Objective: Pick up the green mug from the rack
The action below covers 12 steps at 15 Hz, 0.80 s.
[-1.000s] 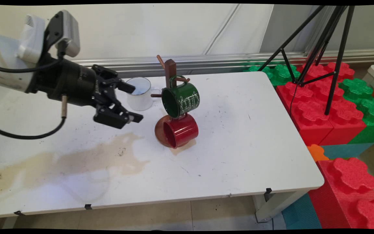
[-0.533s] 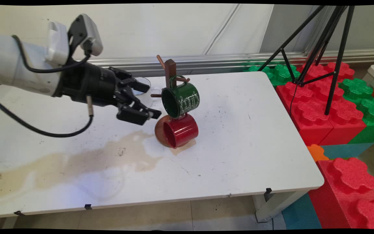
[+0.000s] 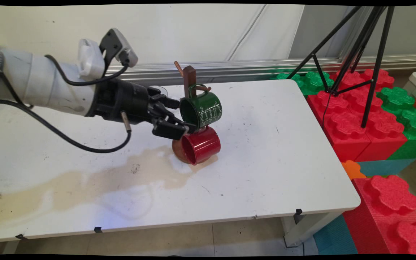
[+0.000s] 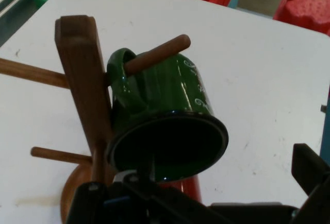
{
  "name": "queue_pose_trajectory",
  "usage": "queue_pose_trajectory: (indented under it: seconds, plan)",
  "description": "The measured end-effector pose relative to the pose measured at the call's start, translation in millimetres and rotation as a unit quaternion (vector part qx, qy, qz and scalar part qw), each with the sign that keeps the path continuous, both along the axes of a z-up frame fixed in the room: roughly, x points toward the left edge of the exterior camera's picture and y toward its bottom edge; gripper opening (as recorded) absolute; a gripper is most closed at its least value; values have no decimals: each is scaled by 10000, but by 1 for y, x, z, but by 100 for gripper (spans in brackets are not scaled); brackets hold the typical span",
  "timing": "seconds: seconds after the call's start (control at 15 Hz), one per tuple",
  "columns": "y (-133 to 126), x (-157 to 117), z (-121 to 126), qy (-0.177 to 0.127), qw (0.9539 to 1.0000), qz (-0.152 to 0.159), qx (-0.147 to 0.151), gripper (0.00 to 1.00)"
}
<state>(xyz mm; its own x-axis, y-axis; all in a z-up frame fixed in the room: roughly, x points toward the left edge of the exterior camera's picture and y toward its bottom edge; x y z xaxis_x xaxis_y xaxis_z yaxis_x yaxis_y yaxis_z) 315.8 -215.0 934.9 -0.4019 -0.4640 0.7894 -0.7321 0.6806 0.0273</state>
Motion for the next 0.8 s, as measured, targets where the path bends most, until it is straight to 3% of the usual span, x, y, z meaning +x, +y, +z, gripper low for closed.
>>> queue_pose_trajectory:
  seconds: [0.8]
  plan:
    - [-11,-26,-24,506,9977,362,259,100]
